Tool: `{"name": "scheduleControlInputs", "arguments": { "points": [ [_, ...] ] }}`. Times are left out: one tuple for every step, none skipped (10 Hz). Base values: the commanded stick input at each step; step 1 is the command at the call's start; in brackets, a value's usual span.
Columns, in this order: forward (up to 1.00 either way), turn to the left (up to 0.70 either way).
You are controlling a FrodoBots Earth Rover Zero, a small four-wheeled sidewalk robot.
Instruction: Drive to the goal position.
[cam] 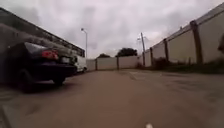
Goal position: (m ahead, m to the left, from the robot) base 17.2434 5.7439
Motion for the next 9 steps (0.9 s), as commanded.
{"name": "scheduleControlInputs", "arguments": {
  "points": [
    [0.70,0.00],
    [0.70,0.00],
    [0.70,0.00],
    [0.70,0.00],
    [0.70,0.00],
    [0.70,0.00],
    [0.70,0.00],
    [0.70,0.00],
    [0.70,0.00]
  ]
}}
